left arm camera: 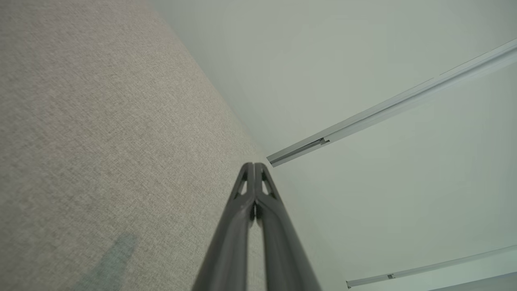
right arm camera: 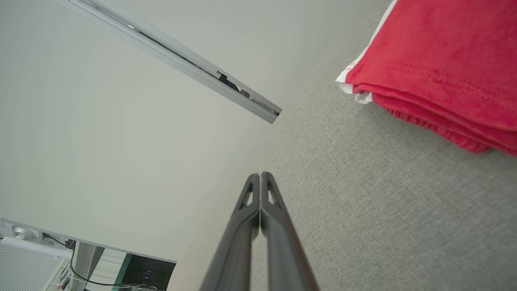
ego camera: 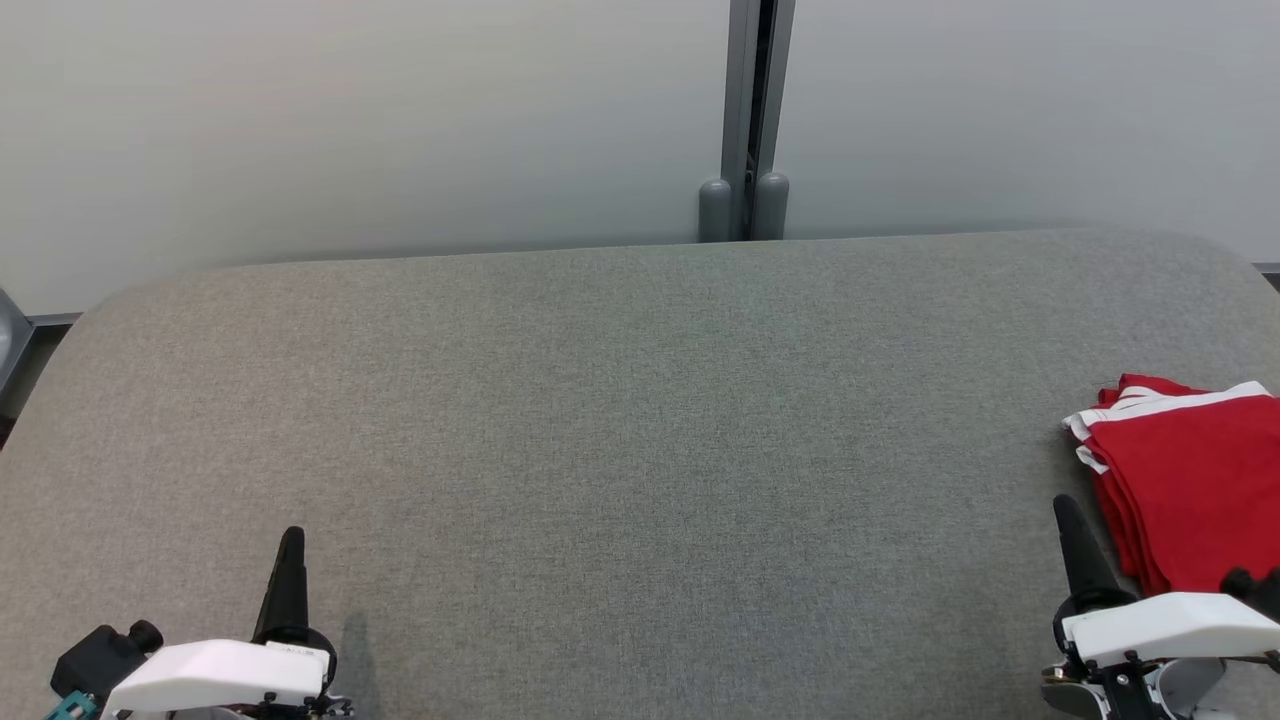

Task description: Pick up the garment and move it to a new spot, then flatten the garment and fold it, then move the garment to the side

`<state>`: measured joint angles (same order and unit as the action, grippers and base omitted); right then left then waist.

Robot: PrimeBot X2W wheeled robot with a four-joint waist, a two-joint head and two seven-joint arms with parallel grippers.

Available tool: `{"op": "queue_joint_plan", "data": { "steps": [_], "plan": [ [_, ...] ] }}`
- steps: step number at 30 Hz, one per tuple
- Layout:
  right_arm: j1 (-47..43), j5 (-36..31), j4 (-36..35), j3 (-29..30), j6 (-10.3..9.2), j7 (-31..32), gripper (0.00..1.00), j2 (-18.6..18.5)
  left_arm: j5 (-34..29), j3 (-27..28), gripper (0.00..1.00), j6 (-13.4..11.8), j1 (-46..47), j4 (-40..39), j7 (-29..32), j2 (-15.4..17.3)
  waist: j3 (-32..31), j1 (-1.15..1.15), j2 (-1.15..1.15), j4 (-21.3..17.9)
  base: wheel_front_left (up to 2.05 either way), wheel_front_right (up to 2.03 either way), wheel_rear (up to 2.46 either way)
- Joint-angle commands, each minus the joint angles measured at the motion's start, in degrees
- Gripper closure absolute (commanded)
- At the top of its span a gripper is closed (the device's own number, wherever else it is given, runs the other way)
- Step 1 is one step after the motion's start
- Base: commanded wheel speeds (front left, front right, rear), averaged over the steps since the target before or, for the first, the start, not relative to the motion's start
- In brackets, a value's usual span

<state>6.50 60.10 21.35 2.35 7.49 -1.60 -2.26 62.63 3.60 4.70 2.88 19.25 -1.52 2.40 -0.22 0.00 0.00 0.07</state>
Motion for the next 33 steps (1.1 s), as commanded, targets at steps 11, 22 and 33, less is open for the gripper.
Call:
{"op": "queue_joint_plan", "data": {
  "steps": [11, 22, 33],
  "plan": [
    [0.21, 7.2, -2.19, 1.07, 0.01, 1.88, 1.0, -0.59, 6.68, 0.9, 1.0, 0.93, 2.21, -1.68, 1.71, 0.44, 0.06, 0.0, 0.0, -0.01, 0.0, 0.0, 0.0],
    [0.06, 13.29, -3.57, 1.9, 0.01, 3.44, 1.0, -0.66, 12.24, 1.42, 1.0, 1.41, 2.7, -2.59, 3.29, 0.49, 0.13, 0.0, 0.0, -0.02, 0.0, 0.0, 0.0],
    [-0.09, 18.82, -4.73, 2.55, 0.01, 4.86, 1.0, -0.71, 17.36, 1.91, 1.0, 1.93, 3.05, -3.42, 4.67, 0.53, 0.2, 0.0, 0.0, -0.03, 0.0, 0.0, 0.0]
  ]
}}
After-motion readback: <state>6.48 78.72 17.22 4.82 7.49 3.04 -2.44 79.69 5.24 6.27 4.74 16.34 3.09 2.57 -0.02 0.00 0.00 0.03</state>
